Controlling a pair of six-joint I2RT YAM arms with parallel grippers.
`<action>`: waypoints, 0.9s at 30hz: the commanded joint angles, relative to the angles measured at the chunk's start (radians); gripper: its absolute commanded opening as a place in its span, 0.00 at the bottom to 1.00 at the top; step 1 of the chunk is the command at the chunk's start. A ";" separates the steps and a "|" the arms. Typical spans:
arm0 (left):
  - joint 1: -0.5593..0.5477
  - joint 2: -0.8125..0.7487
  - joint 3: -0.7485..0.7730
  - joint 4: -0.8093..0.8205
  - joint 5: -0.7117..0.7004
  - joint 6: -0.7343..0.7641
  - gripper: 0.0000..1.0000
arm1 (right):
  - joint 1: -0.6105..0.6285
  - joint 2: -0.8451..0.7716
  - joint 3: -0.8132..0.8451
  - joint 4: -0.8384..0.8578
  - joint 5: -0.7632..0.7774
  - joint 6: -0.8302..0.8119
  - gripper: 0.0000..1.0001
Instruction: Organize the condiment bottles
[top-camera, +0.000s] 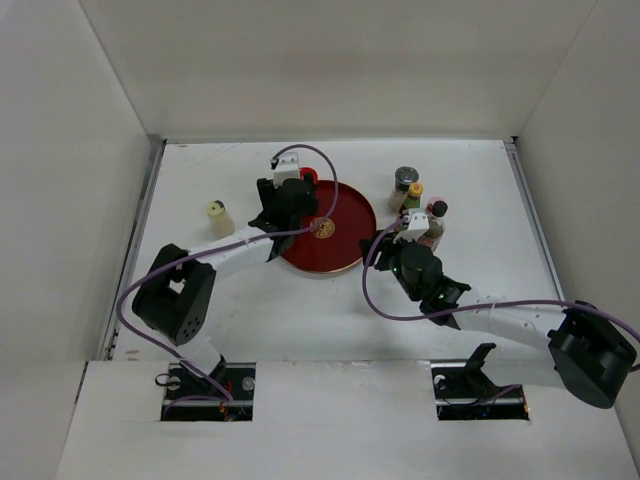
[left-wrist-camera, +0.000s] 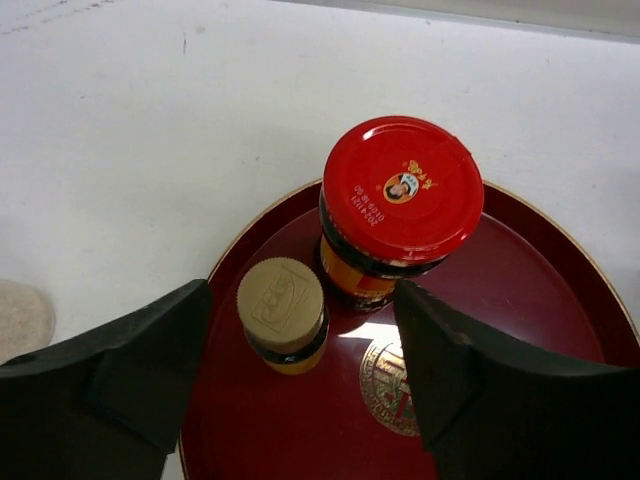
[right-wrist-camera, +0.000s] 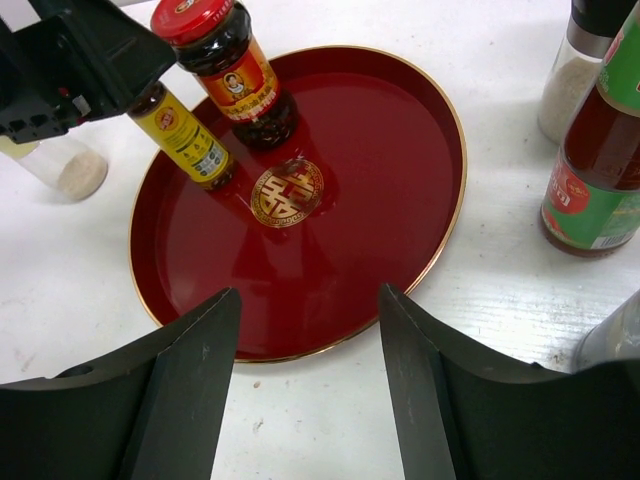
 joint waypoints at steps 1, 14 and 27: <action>-0.011 -0.099 -0.034 0.059 -0.040 0.005 0.75 | 0.009 -0.012 0.024 0.047 0.000 -0.003 0.63; 0.147 -0.333 -0.170 -0.063 -0.132 -0.049 0.86 | 0.012 0.002 0.037 0.040 -0.013 -0.007 0.28; 0.377 -0.198 -0.178 -0.054 -0.086 -0.081 0.85 | 0.030 0.011 0.035 0.047 -0.017 0.004 0.49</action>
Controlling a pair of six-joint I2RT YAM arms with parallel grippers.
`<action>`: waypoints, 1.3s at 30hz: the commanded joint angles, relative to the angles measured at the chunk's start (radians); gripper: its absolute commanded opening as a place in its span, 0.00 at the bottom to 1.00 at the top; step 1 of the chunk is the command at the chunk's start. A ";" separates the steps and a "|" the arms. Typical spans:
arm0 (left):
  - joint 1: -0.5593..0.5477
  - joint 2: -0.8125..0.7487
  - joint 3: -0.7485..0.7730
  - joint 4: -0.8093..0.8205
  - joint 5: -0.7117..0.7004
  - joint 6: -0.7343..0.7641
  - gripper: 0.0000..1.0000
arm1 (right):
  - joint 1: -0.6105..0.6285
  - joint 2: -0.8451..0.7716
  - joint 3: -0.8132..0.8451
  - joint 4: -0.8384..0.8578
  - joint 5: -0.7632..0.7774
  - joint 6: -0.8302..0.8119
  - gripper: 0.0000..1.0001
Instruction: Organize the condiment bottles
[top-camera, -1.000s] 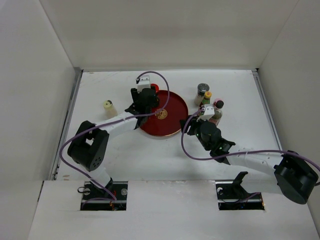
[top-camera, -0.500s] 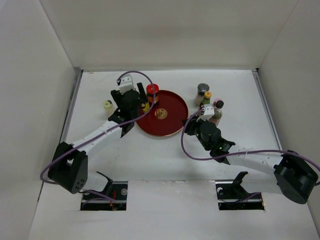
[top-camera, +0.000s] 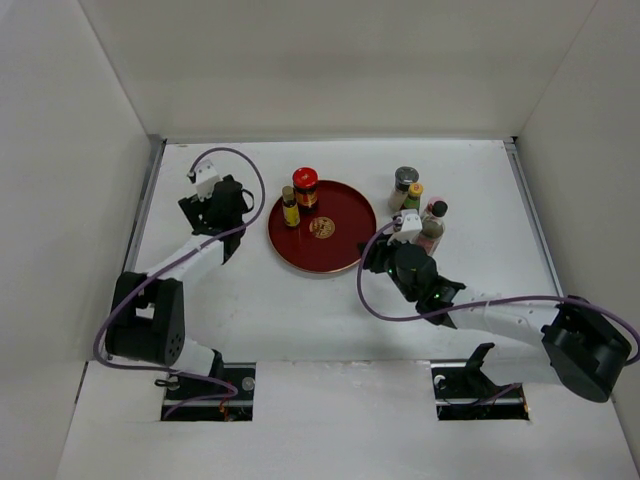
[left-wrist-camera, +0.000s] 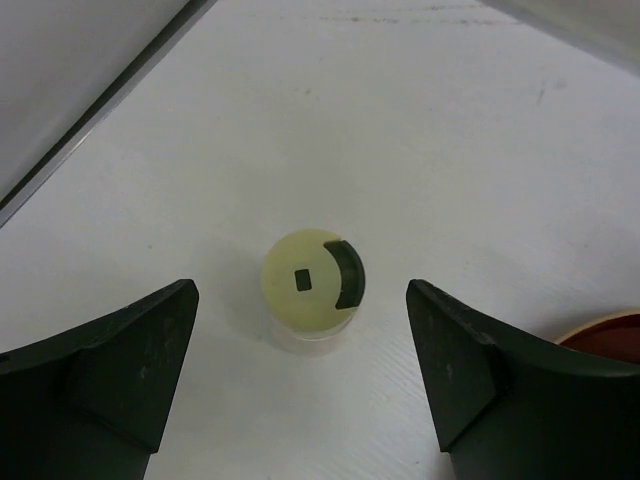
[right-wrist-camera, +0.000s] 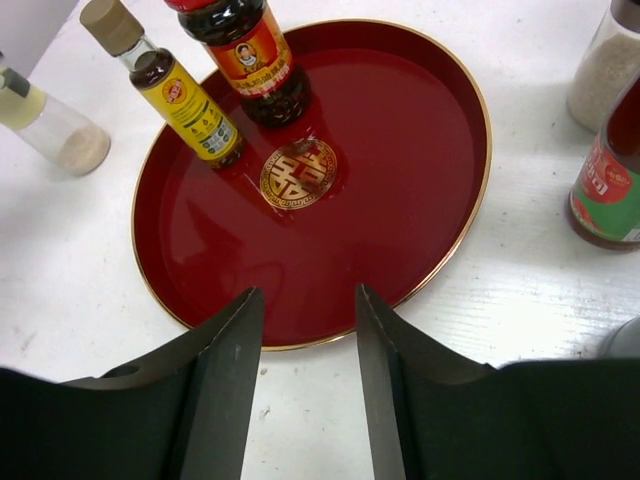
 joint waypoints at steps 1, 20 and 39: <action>0.023 0.062 0.043 0.035 0.023 -0.018 0.84 | 0.008 -0.031 0.021 0.050 -0.002 0.005 0.49; 0.022 0.067 0.017 0.107 0.002 -0.021 0.42 | 0.006 -0.061 0.008 0.056 0.001 0.006 0.60; -0.486 -0.220 -0.070 0.007 -0.028 -0.040 0.42 | -0.003 -0.051 0.008 0.061 0.006 0.002 0.62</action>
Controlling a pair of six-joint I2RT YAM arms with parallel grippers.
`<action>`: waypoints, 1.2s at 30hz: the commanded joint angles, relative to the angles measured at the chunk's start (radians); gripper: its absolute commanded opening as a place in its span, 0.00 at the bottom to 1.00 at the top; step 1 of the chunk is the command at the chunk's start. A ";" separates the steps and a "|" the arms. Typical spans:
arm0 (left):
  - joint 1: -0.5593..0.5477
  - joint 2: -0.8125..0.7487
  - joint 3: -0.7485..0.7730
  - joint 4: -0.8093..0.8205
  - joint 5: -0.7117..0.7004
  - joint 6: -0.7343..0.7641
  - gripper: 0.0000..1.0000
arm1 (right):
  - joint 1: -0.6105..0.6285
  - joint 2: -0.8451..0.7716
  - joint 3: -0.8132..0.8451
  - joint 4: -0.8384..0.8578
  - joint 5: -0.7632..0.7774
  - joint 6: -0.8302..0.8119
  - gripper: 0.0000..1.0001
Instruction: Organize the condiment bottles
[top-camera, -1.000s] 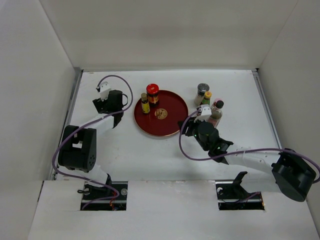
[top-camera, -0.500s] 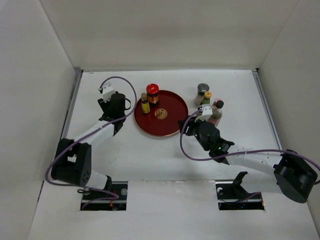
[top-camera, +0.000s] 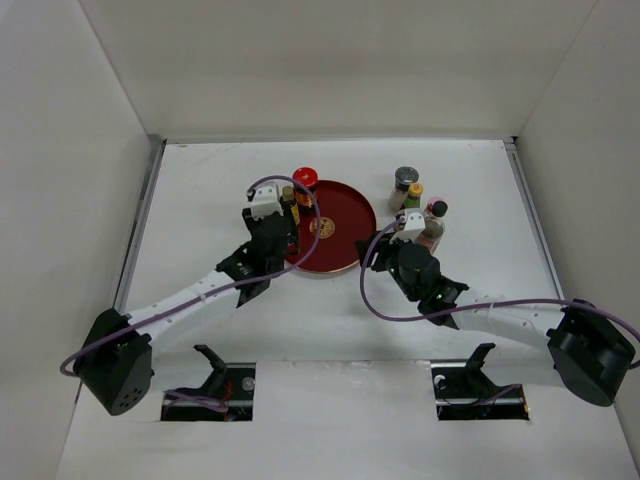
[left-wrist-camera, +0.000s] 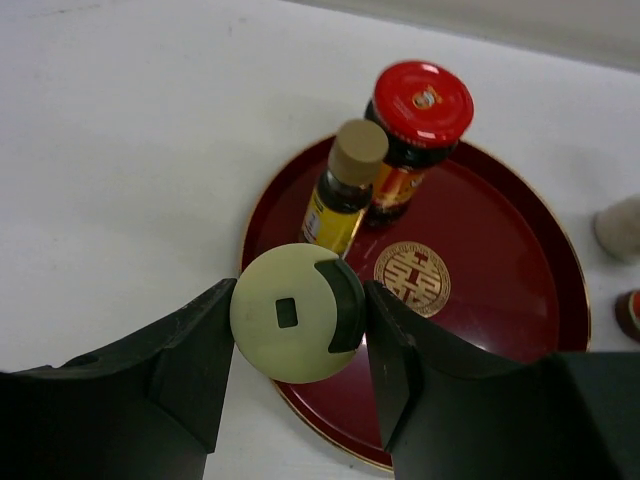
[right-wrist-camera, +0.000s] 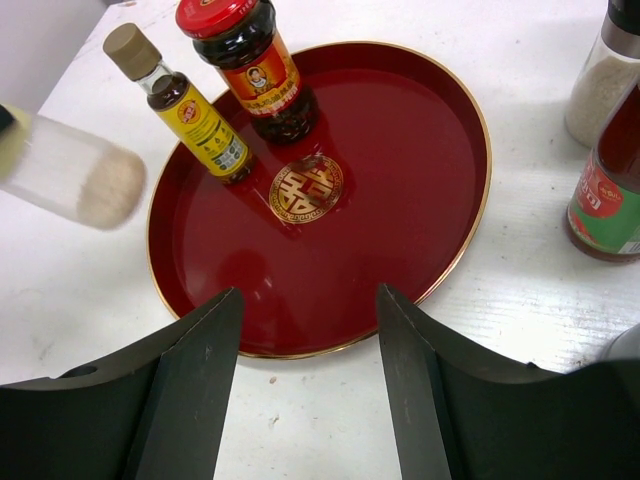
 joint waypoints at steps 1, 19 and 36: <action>-0.026 0.058 0.038 0.042 -0.012 -0.017 0.42 | -0.003 -0.018 0.005 0.058 0.005 0.003 0.62; -0.030 0.307 0.024 0.200 0.000 0.013 0.58 | -0.013 -0.056 -0.001 0.074 0.027 -0.028 0.76; -0.026 -0.280 -0.334 0.425 -0.037 0.004 0.89 | 0.036 -0.234 0.232 -0.276 0.017 -0.067 0.26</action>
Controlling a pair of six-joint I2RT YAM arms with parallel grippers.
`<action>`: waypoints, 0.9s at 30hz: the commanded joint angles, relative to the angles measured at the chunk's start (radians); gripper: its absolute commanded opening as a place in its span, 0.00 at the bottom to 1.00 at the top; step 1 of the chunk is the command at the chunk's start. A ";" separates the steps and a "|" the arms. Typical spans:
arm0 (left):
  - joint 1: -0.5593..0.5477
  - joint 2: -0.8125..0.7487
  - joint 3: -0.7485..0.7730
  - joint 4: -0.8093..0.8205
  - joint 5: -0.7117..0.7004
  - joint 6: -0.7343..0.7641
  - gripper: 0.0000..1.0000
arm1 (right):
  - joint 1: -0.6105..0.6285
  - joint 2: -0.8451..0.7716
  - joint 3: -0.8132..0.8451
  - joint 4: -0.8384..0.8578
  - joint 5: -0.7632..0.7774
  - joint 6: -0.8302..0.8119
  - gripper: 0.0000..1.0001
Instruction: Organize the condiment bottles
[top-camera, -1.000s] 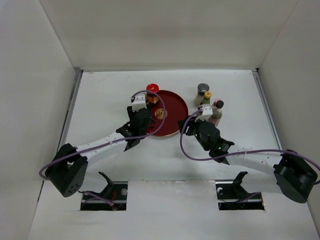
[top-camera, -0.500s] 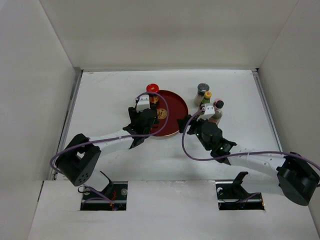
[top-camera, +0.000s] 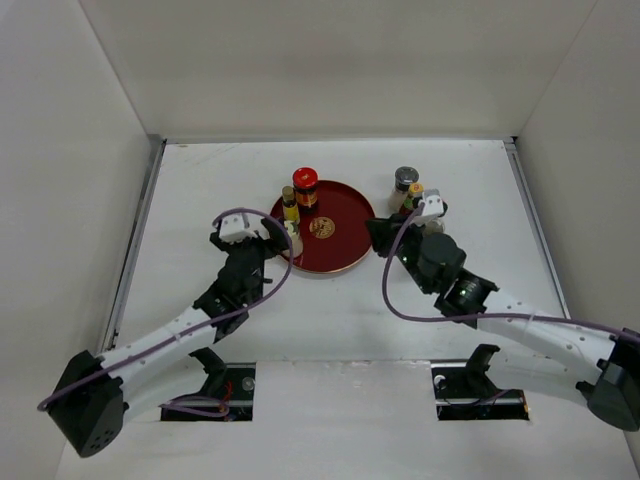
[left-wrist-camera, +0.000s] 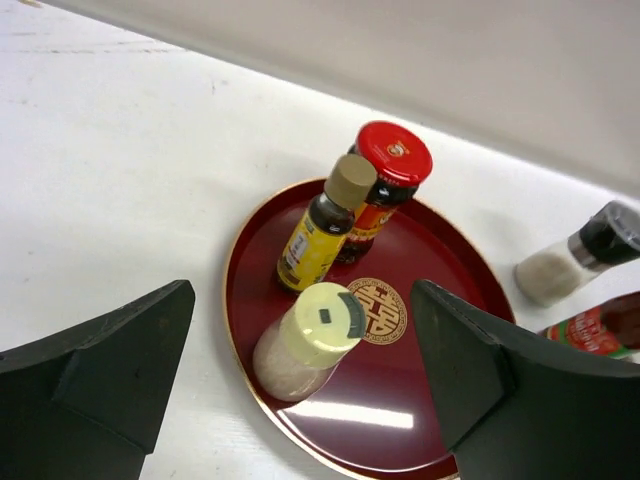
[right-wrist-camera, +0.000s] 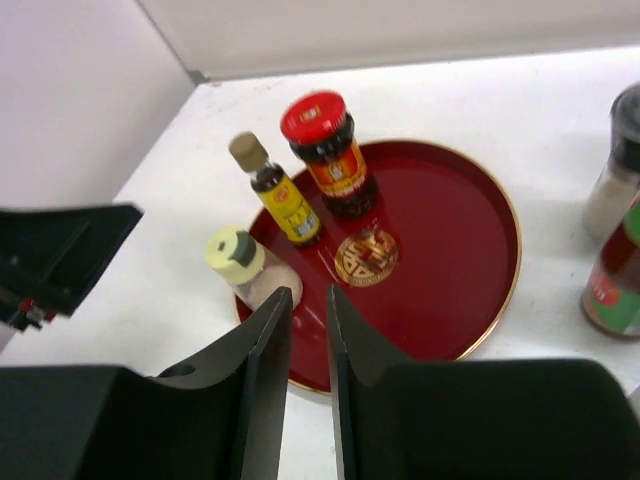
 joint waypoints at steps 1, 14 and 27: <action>0.006 -0.113 -0.098 0.106 -0.038 -0.009 0.89 | 0.002 -0.073 0.089 -0.120 0.058 -0.027 0.28; 0.021 -0.210 -0.242 0.184 -0.064 -0.038 0.90 | -0.211 -0.164 0.182 -0.324 0.381 -0.129 0.81; 0.024 -0.183 -0.241 0.189 -0.029 -0.054 0.91 | -0.327 -0.023 0.179 -0.355 0.296 -0.108 0.84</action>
